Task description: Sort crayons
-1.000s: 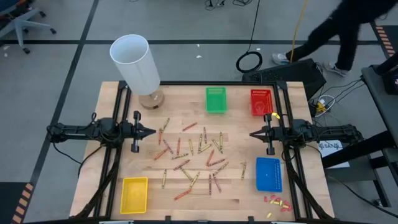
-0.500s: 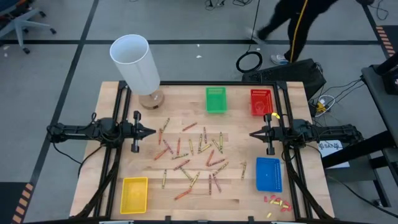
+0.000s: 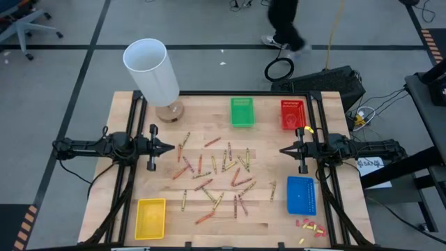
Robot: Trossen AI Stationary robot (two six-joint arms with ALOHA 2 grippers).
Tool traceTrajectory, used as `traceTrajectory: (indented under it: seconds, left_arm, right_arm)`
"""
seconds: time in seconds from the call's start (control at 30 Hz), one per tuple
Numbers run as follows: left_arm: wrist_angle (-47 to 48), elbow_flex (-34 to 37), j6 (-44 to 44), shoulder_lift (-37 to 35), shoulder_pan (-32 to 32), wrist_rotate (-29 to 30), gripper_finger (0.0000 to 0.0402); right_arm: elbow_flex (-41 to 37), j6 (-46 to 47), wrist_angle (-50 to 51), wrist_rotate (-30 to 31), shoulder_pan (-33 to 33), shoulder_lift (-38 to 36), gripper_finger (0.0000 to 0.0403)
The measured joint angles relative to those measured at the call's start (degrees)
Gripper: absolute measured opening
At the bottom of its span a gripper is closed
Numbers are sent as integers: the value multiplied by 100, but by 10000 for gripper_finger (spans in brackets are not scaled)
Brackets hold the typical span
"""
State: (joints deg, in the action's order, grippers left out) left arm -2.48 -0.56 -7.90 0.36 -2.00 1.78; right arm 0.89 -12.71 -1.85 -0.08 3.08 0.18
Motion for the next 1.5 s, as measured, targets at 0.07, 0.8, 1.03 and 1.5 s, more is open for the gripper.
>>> traceTrajectory:
  seconds: [0.07, 0.8, 1.03, 1.5]
  left_arm:
    - [0, 0, 0, -1, 0, 0, 1]
    - [136, -73, 612, 0, 0, 28, 1]
    - [691, -773, 616, 56, 0, 185, 1]
    - [1929, -2965, 616, 1571, 0, 599, 1]
  right_arm:
    - [1, 0, 0, 0, 1, -2, 0]
    - [-1, 0, -2, 0, 2, 1, 0]
    - [1, 0, -2, 0, -1, 0, 0]
    - [2, -7, -3, 0, 1, -2, 0]
